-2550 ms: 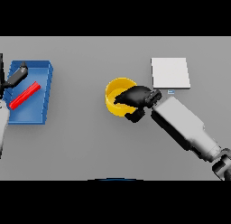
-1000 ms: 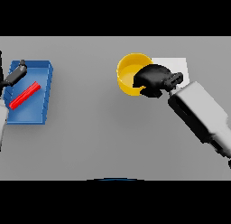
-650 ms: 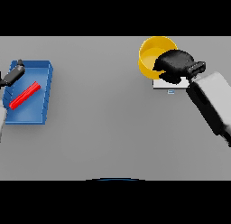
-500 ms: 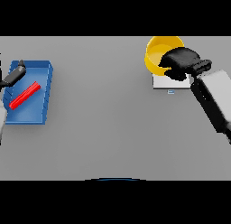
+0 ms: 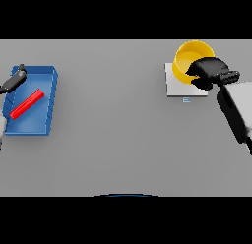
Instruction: Pick up the red beaker and tilt it to pour out 1 green nut into yellow bowl. Pick up the yellow bowl and place it on the metallic measuring scale.
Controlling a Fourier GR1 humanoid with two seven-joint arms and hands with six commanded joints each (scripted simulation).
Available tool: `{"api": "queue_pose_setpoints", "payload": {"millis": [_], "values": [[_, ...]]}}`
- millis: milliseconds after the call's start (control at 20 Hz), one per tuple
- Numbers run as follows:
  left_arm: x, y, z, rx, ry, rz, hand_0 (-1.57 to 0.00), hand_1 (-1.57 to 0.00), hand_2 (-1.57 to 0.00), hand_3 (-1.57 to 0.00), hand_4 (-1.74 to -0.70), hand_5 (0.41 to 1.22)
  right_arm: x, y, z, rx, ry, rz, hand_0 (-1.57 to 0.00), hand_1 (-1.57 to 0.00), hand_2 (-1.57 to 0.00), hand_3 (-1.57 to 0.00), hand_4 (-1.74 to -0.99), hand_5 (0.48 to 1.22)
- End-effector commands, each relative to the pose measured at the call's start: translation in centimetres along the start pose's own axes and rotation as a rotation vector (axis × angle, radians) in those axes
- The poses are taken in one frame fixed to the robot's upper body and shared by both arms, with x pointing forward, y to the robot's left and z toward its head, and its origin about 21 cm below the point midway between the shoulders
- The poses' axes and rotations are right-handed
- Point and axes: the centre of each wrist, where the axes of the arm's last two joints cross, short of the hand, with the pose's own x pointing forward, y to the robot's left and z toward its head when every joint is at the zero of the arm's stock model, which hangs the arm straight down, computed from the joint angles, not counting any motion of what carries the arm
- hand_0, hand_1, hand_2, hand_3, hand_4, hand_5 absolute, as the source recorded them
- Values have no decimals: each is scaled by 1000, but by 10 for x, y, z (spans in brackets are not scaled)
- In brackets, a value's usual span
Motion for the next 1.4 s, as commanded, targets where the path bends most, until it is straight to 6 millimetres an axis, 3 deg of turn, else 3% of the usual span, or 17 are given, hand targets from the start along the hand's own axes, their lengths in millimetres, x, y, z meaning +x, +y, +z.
{"api": "queue_pose_setpoints", "payload": {"millis": [0, 250, 350, 400, 500, 550, 700, 850, 1050, 1350], "values": [[-2, -1, 1, -7, 3, -2, 1, 1, 1, 1, -722, 678, 0, 4, -2, 0, 6, -11, -1571, -1571, -1396, -1346, -1741, 1221], [1, -2, -1, -3, 0, -5, 1, 1, 1, 1, -723, 671, -2, 13, -7, 7, -24, -48, -1556, -1571, -1338, -1436, -1741, 1221], [1, -6, 1, -10, -2, -6, 1, 1, 1, 1, -722, 668, -4, 16, -7, 10, -26, -58, -1464, -1571, -1335, -1451, -1741, 1221], [3, -5, 1, -9, -5, -3, 1, 1, 1, 1, -724, 667, -5, 15, -8, 8, -22, -53, -1448, -1501, -1382, -1390, -1734, 1221], [-3, -4, -2, -5, 12, -11, 1, 1, 1, 1, -724, 671, -3, 12, -8, 10, -21, -58, -1492, -1484, -1450, -1097, -1737, 1221], [-1, -2, -4, -5, 10, -6, 1, 1, 1, 1, -722, 671, -4, 12, -7, 17, -28, -66, -1439, -1337, -1286, -990, -1688, 1221], [2, -3, -5, -10, 1, -7, 1, 1, 1, 1, -719, 667, 0, 15, -9, 35, -16, -43, -792, -705, -782, -723, -1609, 1029], [-1, -8, -4, -19, -3, 1, 1, 1, 1, 1, -721, 663, 1, 8, -11, 55, -29, -3, -405, -360, -464, -552, -1567, 929], [2, -7, -5, -11, 5, -4, 1, 1, 1, 1, -722, 664, 2, 11, -11, 53, -69, -6, -165, -147, -195, -394, -1546, 856], [-1, -5, -6, -6, 9, -13, 1, 1, 1, 1, -722, 664, -4, 11, -11, 51, -40, -24, -43, -38, -50, -219, -1509, 774]]}}
